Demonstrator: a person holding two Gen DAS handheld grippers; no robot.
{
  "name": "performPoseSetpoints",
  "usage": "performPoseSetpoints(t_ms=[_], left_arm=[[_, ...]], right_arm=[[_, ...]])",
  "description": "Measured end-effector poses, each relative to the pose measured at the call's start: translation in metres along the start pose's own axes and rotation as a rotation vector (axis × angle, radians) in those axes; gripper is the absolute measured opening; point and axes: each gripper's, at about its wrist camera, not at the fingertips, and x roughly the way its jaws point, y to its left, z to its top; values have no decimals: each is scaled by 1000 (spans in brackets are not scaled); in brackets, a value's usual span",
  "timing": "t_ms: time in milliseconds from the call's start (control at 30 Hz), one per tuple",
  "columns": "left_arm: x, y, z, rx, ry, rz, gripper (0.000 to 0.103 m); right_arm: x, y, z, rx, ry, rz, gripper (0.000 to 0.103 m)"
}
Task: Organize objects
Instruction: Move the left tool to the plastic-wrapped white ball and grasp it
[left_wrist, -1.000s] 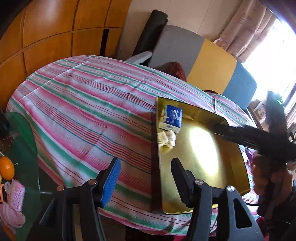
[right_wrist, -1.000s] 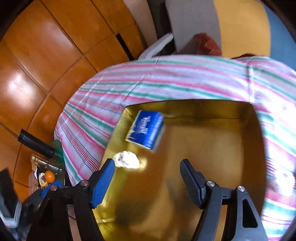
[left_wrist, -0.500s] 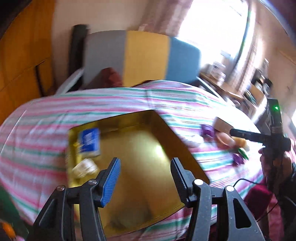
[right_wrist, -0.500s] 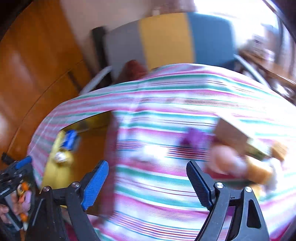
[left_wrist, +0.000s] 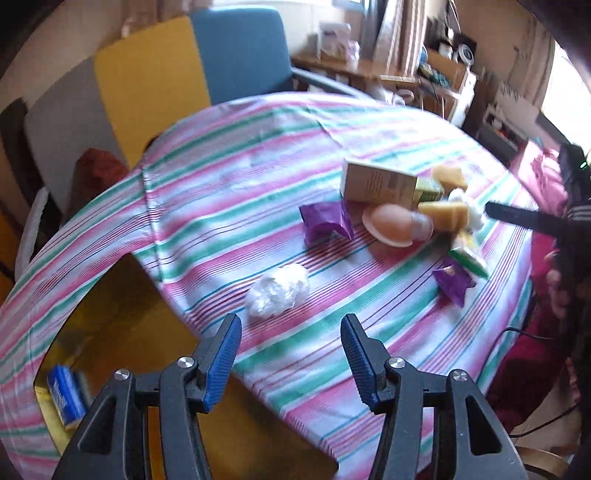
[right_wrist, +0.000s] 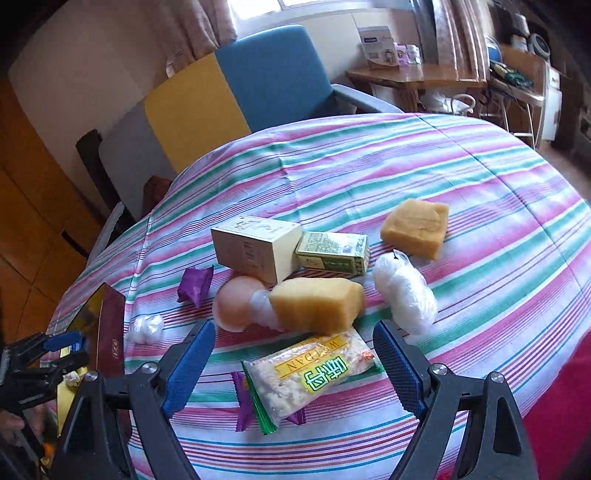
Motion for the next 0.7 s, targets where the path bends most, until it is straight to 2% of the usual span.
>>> performPoseSetpoints(t_ms=[67,200,400,433,467,533,700], left_arm=[[21,-4,5,19,60,14,57],[59,-2,17,12,162,36,57],[93,2,25,-7,236,60,58],[96,3,25,-17,240,63,52],[98,4,25,-22,238,67,42],[94,4,23,-32,216,56,33],[58,2,8,-76,105,-4,29]], right_arm=[[-5,-3,2,27,-32,61,89],[-10,-6,2,52,-56,108,90],[-15,-24,3,163,-81,192,90],[-15,-27,3,182,-81,204,90],[-15,-29,3,198,-78,211,90],[-13,-31,3,216,-72,223,90],[-6,-27,4,194,-41,197,90]])
